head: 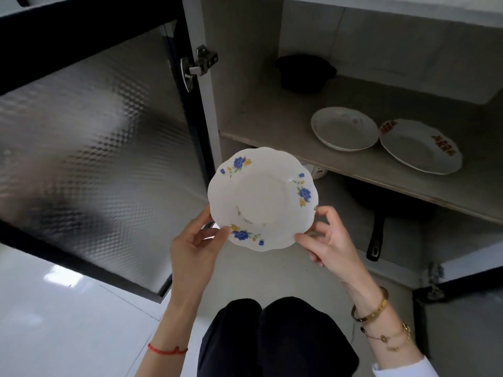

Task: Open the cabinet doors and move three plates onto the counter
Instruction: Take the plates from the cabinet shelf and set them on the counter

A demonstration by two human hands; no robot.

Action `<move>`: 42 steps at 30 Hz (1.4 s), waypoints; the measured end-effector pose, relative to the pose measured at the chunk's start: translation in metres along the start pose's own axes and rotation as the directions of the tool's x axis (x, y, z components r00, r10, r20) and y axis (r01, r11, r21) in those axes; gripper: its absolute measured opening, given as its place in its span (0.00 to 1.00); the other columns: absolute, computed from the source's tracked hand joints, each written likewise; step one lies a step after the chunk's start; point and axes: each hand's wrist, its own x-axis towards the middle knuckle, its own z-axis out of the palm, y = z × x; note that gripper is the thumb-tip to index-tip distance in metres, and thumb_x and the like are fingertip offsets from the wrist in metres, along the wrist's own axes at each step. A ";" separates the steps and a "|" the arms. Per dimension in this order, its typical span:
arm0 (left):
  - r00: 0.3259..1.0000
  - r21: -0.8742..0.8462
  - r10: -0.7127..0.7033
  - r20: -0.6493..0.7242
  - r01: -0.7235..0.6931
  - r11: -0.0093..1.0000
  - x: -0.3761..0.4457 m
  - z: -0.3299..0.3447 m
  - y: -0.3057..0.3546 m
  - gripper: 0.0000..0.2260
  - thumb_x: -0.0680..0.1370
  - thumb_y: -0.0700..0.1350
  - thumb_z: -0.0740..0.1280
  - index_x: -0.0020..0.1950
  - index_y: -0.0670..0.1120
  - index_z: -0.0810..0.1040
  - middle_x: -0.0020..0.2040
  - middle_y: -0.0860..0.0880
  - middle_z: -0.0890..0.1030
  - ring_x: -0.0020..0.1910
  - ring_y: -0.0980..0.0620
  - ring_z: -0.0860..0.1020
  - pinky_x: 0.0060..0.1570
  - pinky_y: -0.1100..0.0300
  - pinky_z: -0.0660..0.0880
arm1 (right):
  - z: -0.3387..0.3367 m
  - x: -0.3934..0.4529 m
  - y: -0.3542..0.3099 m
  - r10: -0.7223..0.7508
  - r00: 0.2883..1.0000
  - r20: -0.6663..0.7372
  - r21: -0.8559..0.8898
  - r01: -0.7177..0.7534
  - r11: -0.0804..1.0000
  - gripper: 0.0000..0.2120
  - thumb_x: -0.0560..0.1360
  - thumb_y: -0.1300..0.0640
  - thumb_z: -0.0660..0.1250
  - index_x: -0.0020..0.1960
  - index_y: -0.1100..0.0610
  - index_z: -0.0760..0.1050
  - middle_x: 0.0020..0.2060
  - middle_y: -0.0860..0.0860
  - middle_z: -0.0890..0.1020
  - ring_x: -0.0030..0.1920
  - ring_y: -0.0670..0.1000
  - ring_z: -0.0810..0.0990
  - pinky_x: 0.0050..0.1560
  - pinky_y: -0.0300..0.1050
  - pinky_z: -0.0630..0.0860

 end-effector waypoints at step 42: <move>0.970 -0.081 -0.238 0.048 0.241 0.967 -0.025 -0.020 0.502 0.17 0.72 0.36 0.74 0.58 0.49 0.83 0.44 0.53 0.87 0.46 0.56 0.85 0.49 0.67 0.80 | -0.084 -0.151 -0.443 0.029 0.980 -0.195 0.036 -0.022 0.999 0.14 0.79 0.61 0.63 0.63 0.54 0.67 0.43 0.60 0.82 0.23 0.46 0.68 0.27 0.39 0.68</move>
